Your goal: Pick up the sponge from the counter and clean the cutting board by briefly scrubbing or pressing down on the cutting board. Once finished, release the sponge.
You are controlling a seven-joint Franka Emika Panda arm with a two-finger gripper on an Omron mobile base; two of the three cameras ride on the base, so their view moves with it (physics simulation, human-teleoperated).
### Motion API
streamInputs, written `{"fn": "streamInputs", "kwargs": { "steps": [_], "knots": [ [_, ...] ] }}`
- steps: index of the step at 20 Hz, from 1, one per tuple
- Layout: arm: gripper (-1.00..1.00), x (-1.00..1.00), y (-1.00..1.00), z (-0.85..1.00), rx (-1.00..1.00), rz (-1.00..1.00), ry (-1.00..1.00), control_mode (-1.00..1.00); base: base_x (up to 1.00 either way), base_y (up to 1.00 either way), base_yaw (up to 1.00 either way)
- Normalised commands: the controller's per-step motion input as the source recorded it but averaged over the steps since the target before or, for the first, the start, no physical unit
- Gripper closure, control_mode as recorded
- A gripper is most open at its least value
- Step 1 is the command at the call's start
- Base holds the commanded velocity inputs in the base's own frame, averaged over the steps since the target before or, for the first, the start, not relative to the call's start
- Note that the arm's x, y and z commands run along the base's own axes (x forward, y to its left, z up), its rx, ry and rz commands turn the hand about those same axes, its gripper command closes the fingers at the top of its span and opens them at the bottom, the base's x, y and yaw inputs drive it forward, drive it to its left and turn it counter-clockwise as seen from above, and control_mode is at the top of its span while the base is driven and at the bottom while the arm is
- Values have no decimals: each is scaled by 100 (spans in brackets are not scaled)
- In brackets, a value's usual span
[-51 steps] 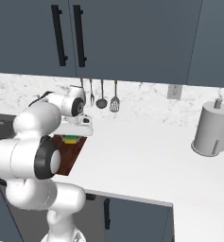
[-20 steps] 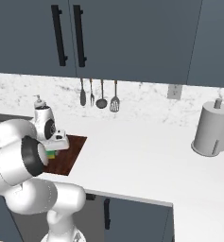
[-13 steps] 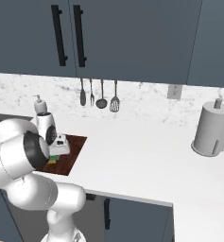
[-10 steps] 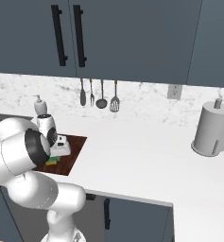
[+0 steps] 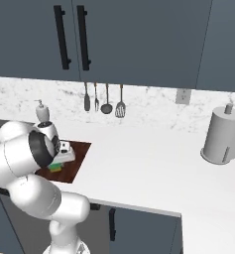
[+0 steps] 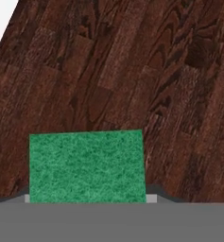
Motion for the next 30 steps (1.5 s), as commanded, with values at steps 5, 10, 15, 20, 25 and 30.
{"fn": "streamInputs", "kwargs": {
  "steps": [5,10,15,20,25,30],
  "knots": [
    [100,54,0,-17,-1,0,-13,-100,0,0,0],
    [100,70,0,-2,0,0,-7,-100,0,0,0],
    [100,59,0,0,0,0,-12,-100,0,0,0],
    [100,51,0,0,0,0,-17,-100,0,0,0],
    [100,54,0,-2,0,0,-14,-100,0,0,0],
    [100,50,0,-5,0,0,-9,-100,0,0,0]
  ]
}}
